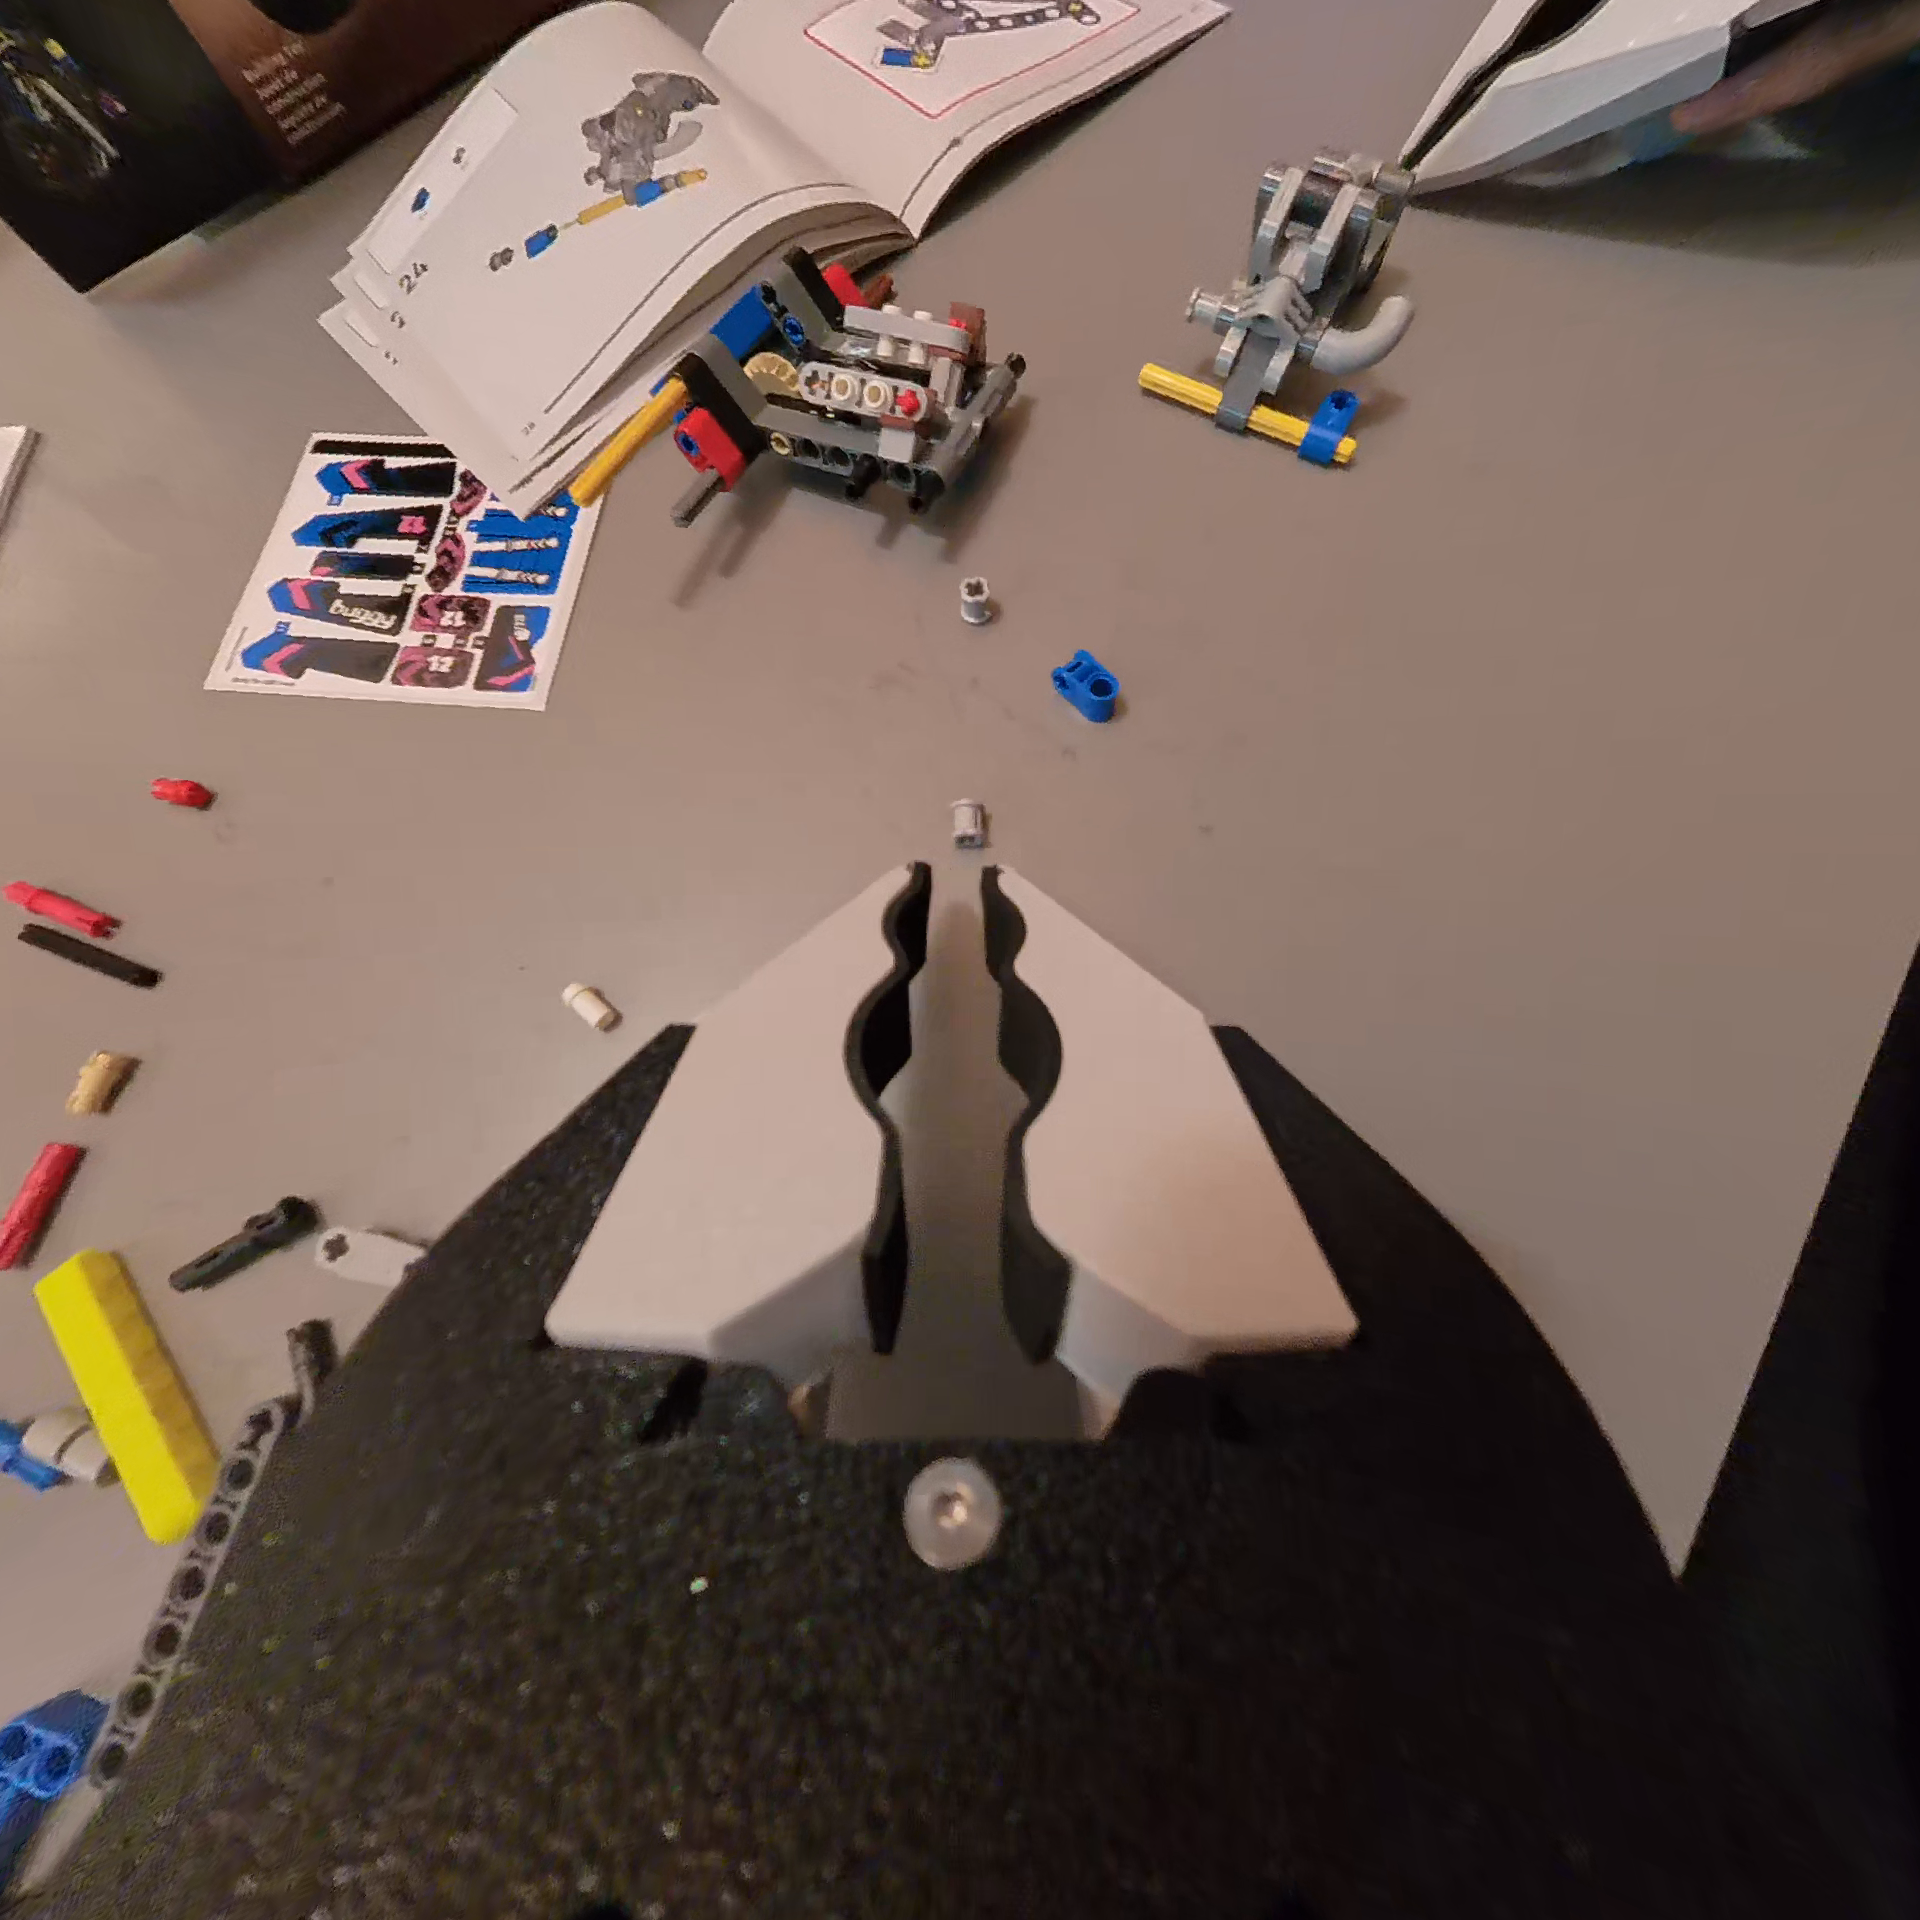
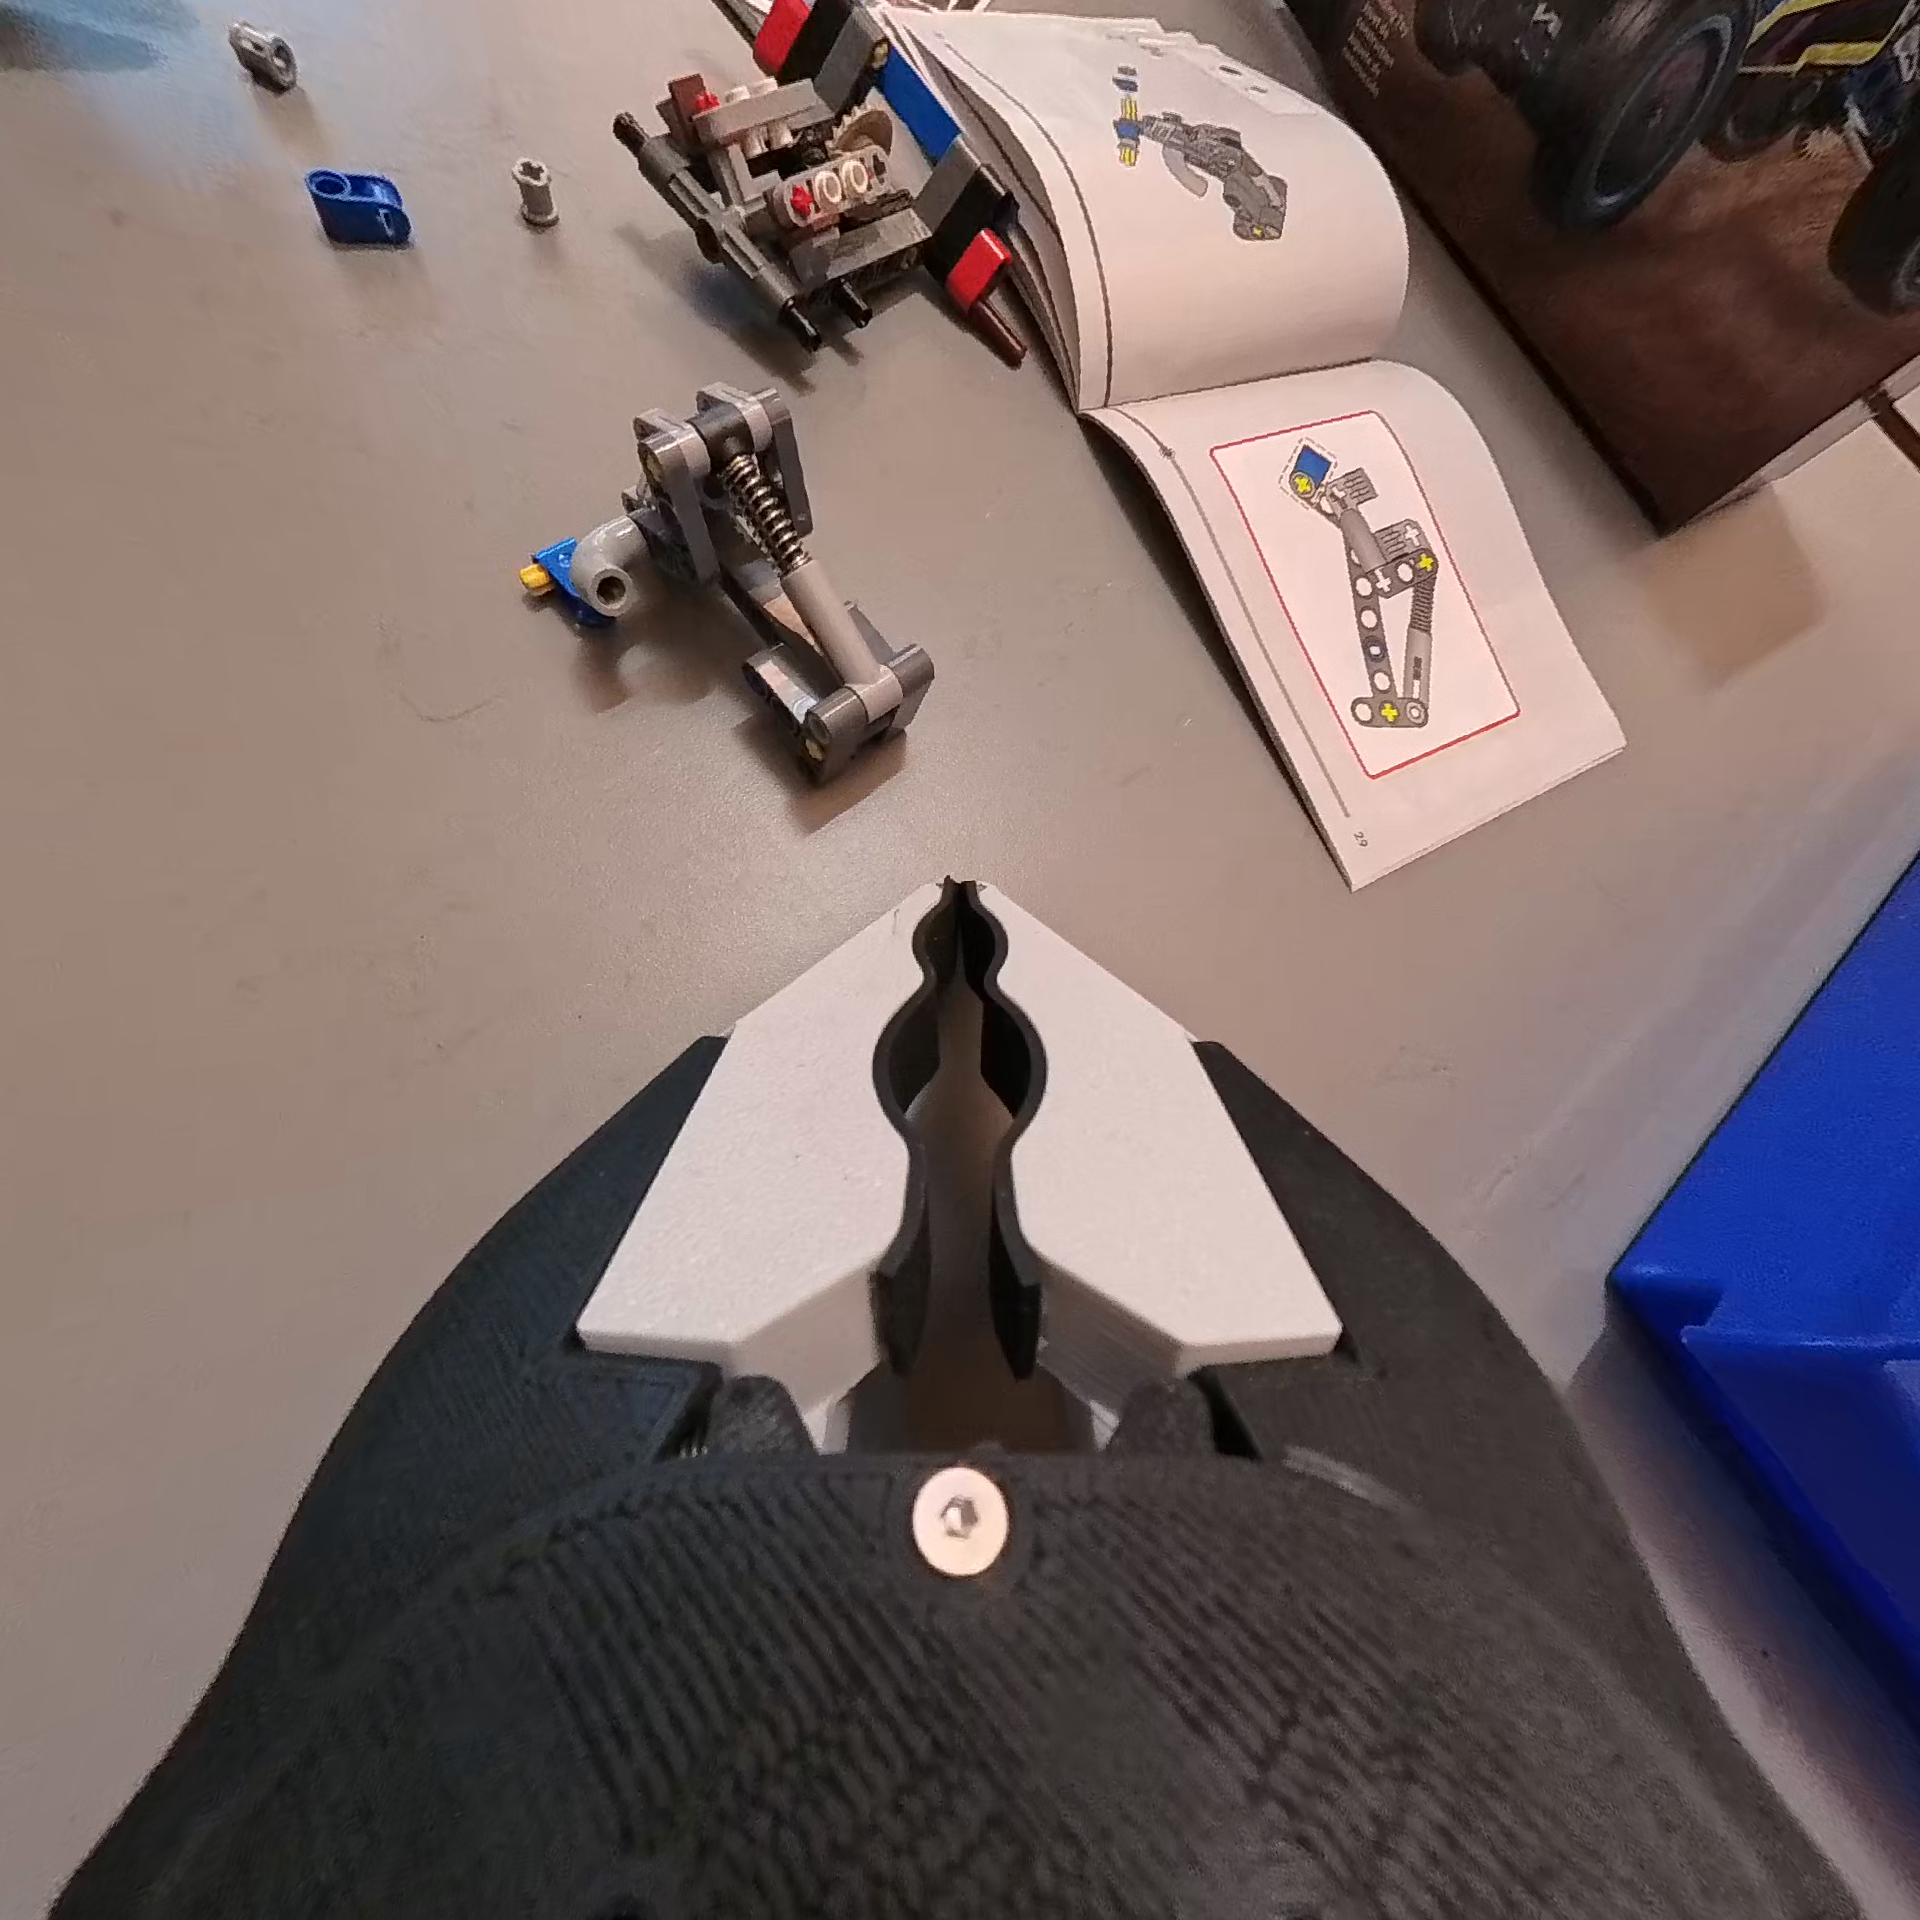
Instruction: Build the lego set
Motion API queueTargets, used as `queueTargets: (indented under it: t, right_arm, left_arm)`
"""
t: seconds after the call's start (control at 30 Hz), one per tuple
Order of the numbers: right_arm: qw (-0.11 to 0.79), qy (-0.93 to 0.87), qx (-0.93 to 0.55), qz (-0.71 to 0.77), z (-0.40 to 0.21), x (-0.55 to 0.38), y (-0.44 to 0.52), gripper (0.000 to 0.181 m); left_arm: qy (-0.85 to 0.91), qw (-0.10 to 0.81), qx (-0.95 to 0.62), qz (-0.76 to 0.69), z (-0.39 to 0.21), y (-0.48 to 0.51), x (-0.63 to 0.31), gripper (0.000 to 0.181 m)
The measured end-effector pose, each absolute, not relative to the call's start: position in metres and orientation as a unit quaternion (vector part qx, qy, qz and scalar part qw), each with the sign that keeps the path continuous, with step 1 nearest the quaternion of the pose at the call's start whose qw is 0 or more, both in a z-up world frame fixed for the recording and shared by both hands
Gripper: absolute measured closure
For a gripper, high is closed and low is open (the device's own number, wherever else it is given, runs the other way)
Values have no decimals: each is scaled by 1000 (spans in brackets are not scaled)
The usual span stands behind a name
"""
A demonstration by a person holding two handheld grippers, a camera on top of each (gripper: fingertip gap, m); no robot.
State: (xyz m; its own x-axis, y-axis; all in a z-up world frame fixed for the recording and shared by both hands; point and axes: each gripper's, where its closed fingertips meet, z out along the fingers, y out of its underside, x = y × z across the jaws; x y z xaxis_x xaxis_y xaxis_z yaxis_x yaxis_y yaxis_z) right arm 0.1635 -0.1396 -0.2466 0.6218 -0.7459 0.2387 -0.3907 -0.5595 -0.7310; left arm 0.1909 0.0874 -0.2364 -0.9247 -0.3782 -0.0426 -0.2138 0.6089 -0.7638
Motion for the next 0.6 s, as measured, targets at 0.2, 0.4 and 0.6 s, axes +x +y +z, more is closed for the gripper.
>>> queueTargets:
  t: [0.2,0.4,0.6]
  right_arm:
    - [324,337,-840,-277,-246,163,-140,181]
    - [326,340,-840,-270,-247,163,-140,181]
    - [329,343,-839,-264,-247,164,-140,181]
  left_arm:
    - [904,89,-146,-391,-246,86,194,164]
    - [905,75,-147,-392,-249,73,194,169]
    - [907,80,-145,-387,-250,67,187,178]
